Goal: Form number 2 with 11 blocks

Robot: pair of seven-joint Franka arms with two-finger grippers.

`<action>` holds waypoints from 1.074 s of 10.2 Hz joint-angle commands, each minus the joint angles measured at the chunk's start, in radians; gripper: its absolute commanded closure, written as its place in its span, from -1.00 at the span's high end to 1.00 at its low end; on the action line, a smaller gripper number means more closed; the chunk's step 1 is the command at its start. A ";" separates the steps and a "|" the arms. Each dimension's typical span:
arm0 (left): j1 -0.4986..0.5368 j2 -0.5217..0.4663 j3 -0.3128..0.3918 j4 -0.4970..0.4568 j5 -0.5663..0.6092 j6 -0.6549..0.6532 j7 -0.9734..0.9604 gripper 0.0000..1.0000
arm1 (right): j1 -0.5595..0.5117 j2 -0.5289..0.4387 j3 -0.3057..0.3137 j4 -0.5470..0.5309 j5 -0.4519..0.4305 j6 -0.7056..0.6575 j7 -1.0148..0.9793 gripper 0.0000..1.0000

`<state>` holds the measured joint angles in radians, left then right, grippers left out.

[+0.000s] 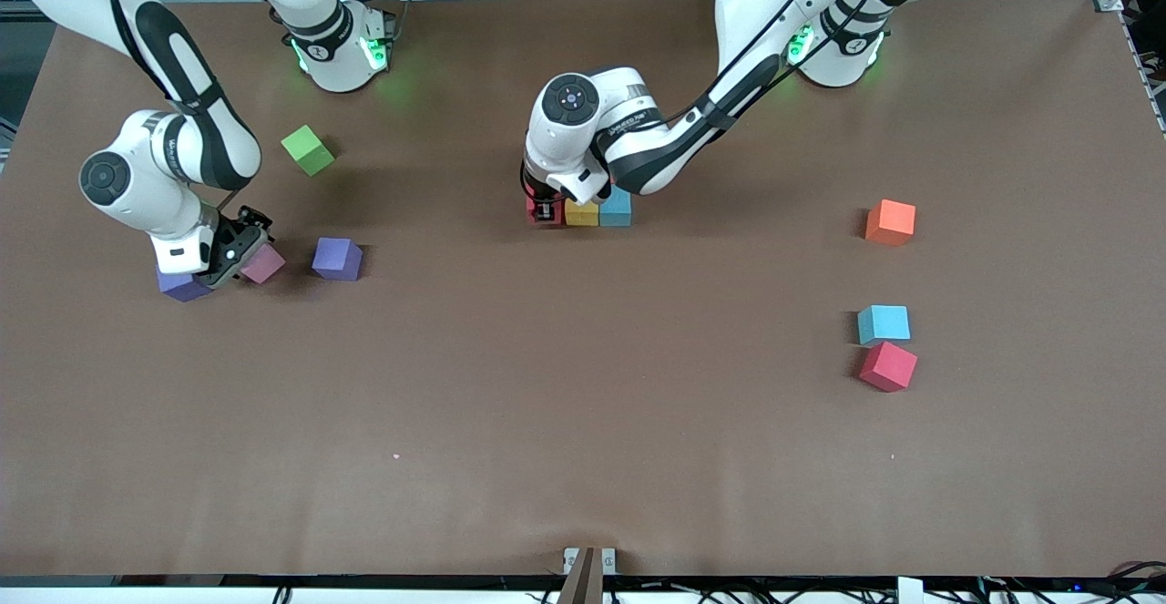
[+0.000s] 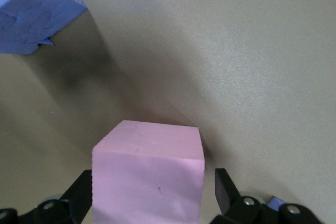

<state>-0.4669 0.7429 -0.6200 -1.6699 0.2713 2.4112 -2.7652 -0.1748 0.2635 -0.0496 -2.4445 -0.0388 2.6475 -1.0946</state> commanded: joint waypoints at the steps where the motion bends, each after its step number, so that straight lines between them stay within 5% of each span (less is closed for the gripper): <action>1: -0.007 0.001 -0.015 -0.034 0.065 0.017 -0.156 -0.39 | -0.017 -0.003 0.016 -0.010 0.004 0.014 -0.004 1.00; 11: -0.006 0.065 -0.015 -0.028 0.140 0.020 -0.157 -0.35 | -0.003 -0.003 0.020 -0.004 0.007 0.006 0.059 1.00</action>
<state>-0.4715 0.7907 -0.6244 -1.7036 0.3426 2.4157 -2.7651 -0.1745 0.2656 -0.0395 -2.4445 -0.0377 2.6475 -1.0477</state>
